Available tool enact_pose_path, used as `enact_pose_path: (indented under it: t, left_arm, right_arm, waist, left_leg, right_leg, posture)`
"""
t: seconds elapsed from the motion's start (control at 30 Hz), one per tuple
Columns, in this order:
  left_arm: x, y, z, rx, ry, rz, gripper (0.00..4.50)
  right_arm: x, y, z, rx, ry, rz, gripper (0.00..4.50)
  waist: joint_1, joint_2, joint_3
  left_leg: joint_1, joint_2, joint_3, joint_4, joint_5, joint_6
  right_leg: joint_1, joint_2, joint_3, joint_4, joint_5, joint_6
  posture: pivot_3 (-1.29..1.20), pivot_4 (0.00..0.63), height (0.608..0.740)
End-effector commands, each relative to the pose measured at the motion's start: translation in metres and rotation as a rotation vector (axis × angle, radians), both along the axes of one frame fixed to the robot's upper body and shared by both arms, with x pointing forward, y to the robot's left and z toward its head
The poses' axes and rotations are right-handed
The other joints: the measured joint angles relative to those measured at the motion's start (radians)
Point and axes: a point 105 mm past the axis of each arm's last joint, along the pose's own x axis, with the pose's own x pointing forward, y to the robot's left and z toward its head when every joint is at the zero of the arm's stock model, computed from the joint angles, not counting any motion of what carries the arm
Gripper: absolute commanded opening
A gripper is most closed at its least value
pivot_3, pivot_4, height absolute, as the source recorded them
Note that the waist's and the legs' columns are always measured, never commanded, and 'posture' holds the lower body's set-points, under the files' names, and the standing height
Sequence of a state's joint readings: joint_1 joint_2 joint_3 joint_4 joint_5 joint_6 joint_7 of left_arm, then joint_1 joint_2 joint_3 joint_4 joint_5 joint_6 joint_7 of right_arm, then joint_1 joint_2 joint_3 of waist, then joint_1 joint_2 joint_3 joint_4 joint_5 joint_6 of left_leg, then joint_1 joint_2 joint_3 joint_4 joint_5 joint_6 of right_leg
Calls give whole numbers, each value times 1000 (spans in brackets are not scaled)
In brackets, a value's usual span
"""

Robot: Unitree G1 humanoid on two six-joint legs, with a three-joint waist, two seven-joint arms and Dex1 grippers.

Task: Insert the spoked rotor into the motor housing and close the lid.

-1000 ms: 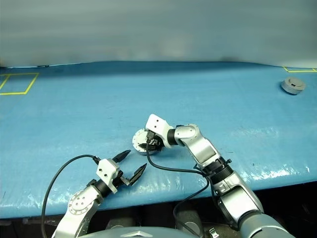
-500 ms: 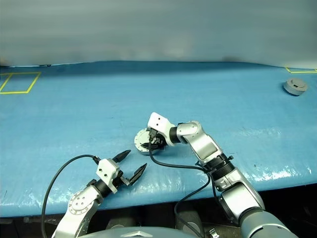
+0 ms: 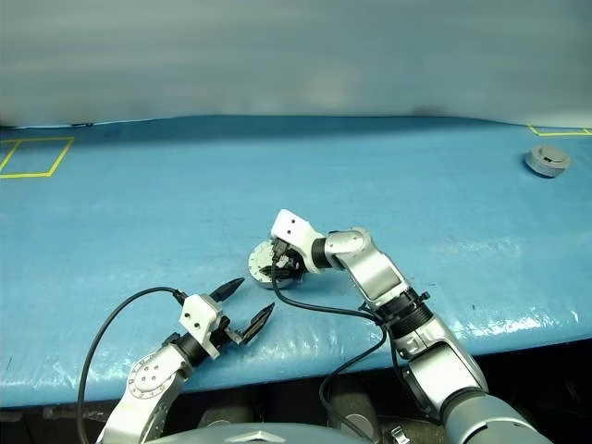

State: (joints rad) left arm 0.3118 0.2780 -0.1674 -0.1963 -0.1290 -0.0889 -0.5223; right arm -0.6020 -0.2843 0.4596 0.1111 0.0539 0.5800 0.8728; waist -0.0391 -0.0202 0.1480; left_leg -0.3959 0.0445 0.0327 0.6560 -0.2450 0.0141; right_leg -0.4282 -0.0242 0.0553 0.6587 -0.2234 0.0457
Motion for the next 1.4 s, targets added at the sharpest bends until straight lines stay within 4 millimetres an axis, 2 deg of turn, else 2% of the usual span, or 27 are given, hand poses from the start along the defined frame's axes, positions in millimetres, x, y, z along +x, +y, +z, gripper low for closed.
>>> enact_pose_path:
  t: [0.03,0.23,0.47,0.63,0.87,1.0,1.13,1.23,1.33,1.4]
  left_arm:
    - [2,0,6,-9,-24,0,4500]
    - [1,0,5,-7,-22,0,4500]
    - [1,-1,5,-6,-21,-3,4500]
    - [1,-1,4,-6,-20,-3,4500]
    - [1,0,5,-8,-21,1,4500]
    - [6,12,18,-56,-45,56,4500]
    - [21,44,38,-146,-22,201,4500]
    - [27,63,52,-184,-17,246,4500]
    - [27,70,64,-225,-29,241,4500]
    - [24,68,67,-224,-33,220,4500]
  right_arm:
    - [-5,-15,-36,-120,78,-50,3033]
    - [-4,-14,-40,-159,32,-69,3033]
    - [-6,-11,-42,-158,101,-132,3033]
    - [-14,-8,-45,-195,25,-42,3033]
    - [-16,-10,-48,-195,40,-35,3033]
    - [-15,-13,-50,-197,54,-48,3033]
    - [-14,-13,-49,-191,64,-58,3033]
    - [-13,-12,-48,-176,67,-59,3033]
    - [-12,-11,-47,-159,71,-50,3033]
    - [-11,-11,-48,-164,69,-44,3033]
  waist:
    - [-1,0,0]
    - [-2,1,-2]
    - [-10,3,-3]
    - [-13,3,-5]
    - [-14,3,-5]
    - [-14,3,-5]
    - [-14,3,-4]
    - [-15,3,-4]
    - [-16,2,-5]
    - [-18,1,-5]
  left_leg:
    - [0,0,0,0,0,0]
    - [1,0,0,0,0,0]
    - [3,1,-1,0,0,0]
    - [2,1,0,0,0,0]
    - [2,1,0,-3,0,0]
    - [2,1,-1,-3,0,0]
    - [2,1,-1,-3,0,0]
    - [2,1,-1,-3,0,0]
    - [2,1,-1,-4,0,0]
    - [2,1,-1,-4,0,0]
  right_leg:
    - [0,0,0,0,0,0]
    - [0,0,0,0,0,0]
    - [0,0,0,0,0,0]
    - [0,-2,0,0,0,0]
    - [0,-2,0,-2,0,0]
    - [0,-2,0,-2,0,0]
    - [0,-2,-1,-3,0,0]
    - [0,-2,-1,-3,0,0]
    - [0,-2,-1,-4,0,0]
    - [0,-2,-1,-5,0,0]
  posture:
    - [0,150,740]
    - [0,150,740]
    - [0,150,740]
    - [0,150,740]
    - [0,150,740]
    - [0,150,740]
    - [0,150,740]
    - [0,150,740]
    - [0,150,740]
    - [0,150,740]
